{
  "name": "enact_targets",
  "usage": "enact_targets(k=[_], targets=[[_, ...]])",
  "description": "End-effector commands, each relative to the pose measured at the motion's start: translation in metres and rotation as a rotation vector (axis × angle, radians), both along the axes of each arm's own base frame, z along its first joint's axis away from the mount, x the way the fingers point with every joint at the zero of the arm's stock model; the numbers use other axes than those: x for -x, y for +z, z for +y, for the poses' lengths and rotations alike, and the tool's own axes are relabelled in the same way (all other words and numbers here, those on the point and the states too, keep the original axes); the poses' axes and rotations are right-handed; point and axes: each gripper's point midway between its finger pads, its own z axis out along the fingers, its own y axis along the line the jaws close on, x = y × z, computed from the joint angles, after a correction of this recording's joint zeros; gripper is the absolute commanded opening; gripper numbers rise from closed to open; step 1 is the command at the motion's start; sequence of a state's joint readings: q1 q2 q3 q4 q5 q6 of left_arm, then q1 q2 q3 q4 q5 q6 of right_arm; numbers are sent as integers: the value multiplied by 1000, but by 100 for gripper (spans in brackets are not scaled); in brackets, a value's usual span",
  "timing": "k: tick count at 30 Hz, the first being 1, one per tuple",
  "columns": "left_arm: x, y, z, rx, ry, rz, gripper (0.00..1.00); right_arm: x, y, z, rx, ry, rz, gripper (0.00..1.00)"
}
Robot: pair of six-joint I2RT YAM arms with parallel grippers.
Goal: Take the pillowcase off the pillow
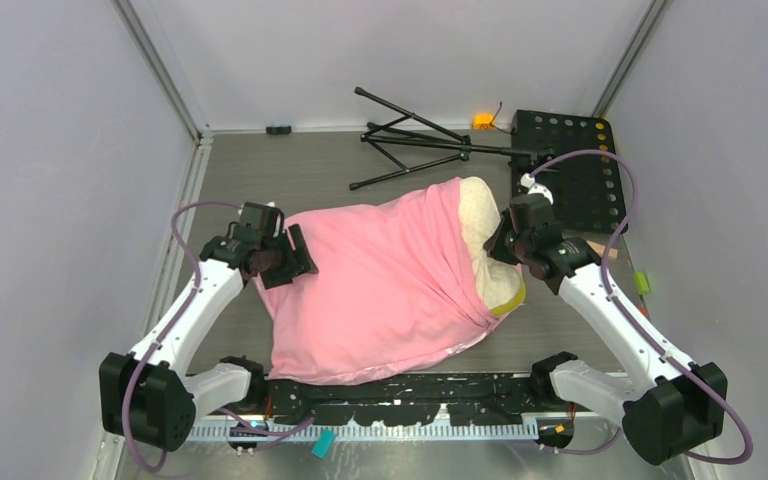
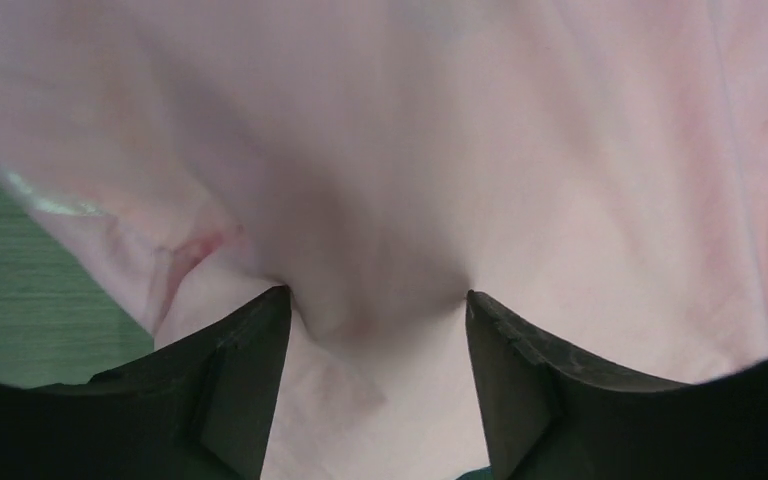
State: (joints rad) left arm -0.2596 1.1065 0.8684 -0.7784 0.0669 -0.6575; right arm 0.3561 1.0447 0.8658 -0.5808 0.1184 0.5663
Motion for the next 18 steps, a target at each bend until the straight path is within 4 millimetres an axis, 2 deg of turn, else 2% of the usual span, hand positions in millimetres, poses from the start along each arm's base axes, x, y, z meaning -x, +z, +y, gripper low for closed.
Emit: enact_targets(k=[1,2,3,4,8,12,15,18], targets=[[-19,11,-25,124,-59,-67,42,-17,26,-1,-5,-17,-92,0],[-21,10,-20,97,-37,-65,19,-18,26,-3,2,-28,-96,0],[-21,8,-11,57,-2,-65,4,-19,28,-7,17,-48,-103,0],[-22,8,-1,9,33,-72,0,-19,30,-12,32,-70,-111,0],[-30,20,46,-179,193,-130,0,-23,47,-45,113,-219,-160,0],[-37,45,93,-286,356,-162,0,-21,80,-84,166,-394,-236,0],[-42,66,120,-295,464,-200,0,-12,104,-111,194,-523,-309,0],[-40,98,143,-339,567,-282,0,8,123,-142,241,-690,-379,0]])
